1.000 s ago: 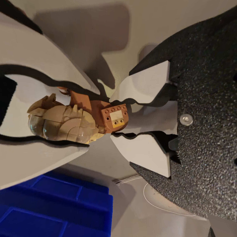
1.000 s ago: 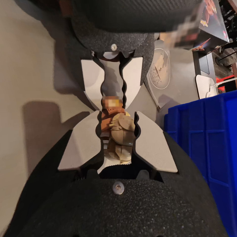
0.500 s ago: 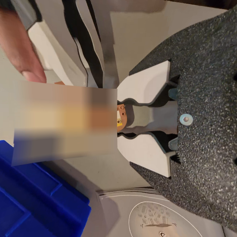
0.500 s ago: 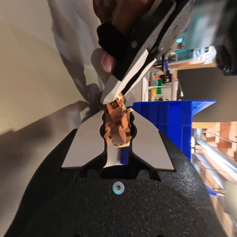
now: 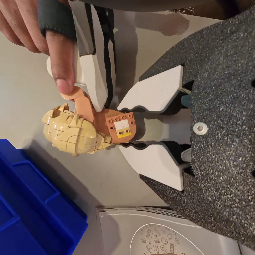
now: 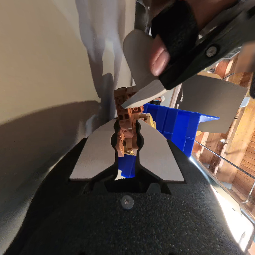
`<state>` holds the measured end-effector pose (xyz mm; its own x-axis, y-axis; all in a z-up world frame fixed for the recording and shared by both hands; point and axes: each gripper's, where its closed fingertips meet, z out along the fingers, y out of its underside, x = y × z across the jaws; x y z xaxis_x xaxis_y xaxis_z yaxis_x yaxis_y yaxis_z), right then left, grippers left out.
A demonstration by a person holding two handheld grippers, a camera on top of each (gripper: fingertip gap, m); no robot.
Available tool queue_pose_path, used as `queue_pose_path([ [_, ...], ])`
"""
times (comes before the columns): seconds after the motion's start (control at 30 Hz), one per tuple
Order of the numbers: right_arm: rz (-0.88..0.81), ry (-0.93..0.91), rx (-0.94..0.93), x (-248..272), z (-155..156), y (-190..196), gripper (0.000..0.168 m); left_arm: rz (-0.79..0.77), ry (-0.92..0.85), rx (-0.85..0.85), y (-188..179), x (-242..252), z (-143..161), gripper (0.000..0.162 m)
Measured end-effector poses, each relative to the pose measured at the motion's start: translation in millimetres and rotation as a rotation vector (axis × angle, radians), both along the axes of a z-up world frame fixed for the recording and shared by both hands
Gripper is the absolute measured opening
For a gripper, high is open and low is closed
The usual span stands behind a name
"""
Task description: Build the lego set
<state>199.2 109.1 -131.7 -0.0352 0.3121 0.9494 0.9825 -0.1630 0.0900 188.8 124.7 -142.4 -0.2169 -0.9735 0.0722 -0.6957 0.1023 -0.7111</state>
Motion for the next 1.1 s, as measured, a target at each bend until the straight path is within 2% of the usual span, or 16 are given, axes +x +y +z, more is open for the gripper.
queue_pose_path([
  [0.27, -0.009, -0.13, 0.054, 0.2, 0.4, 4.9, 0.024, 0.02, -0.002, -0.009, 2.8, 0.9, 0.2, 0.042],
  [0.57, -0.024, -0.149, 0.049, 4.9, -2.8, 6.7, 0.017, 0.024, -0.015, -0.014, 2.4, 2.8, 2.1, 0.042],
  [0.83, -0.017, -0.202, 0.059, 3.0, -3.4, 7.6, 0.017, -0.001, -0.011, 0.018, 2.1, 1.0, 2.2, 0.042],
  [0.93, -0.016, -0.209, 0.056, 2.8, -3.3, 7.6, 0.017, -0.009, -0.023, 0.062, 3.7, -0.9, 7.4, 0.042],
  [1.1, -0.014, -0.231, 0.052, 2.2, -5.0, 7.8, 0.017, -0.007, -0.042, 0.03, 7.1, -4.5, 16.7, 0.039],
])
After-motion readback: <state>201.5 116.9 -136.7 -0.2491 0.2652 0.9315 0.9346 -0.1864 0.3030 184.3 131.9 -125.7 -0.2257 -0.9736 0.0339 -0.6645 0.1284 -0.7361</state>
